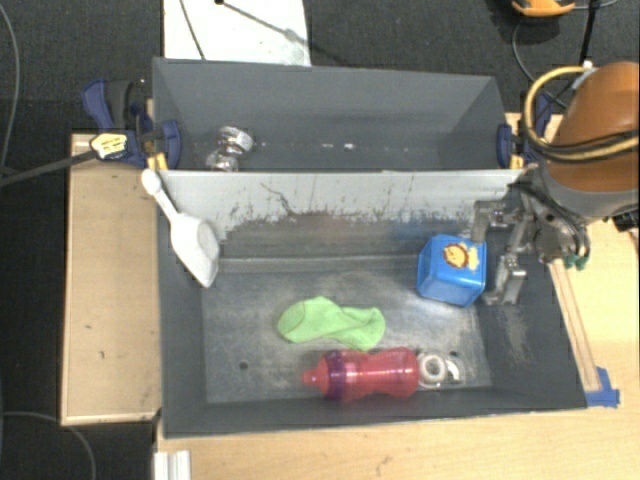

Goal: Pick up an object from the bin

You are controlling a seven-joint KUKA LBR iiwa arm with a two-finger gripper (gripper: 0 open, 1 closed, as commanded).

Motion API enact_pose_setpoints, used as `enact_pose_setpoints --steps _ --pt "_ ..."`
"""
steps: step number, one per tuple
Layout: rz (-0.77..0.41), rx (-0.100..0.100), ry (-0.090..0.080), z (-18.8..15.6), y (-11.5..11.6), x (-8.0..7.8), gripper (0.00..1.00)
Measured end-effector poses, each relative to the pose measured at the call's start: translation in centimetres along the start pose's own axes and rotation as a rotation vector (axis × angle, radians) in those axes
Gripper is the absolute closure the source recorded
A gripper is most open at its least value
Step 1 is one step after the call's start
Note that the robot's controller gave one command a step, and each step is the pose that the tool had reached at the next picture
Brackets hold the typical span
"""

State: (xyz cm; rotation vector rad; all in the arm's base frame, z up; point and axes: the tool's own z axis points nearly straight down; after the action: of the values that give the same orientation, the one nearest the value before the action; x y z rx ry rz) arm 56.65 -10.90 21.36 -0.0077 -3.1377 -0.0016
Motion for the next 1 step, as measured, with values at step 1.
enact_pose_setpoints --steps 1 --pt "-0.003 0.002 -0.008 -0.50 0.05 -0.12 0.00"
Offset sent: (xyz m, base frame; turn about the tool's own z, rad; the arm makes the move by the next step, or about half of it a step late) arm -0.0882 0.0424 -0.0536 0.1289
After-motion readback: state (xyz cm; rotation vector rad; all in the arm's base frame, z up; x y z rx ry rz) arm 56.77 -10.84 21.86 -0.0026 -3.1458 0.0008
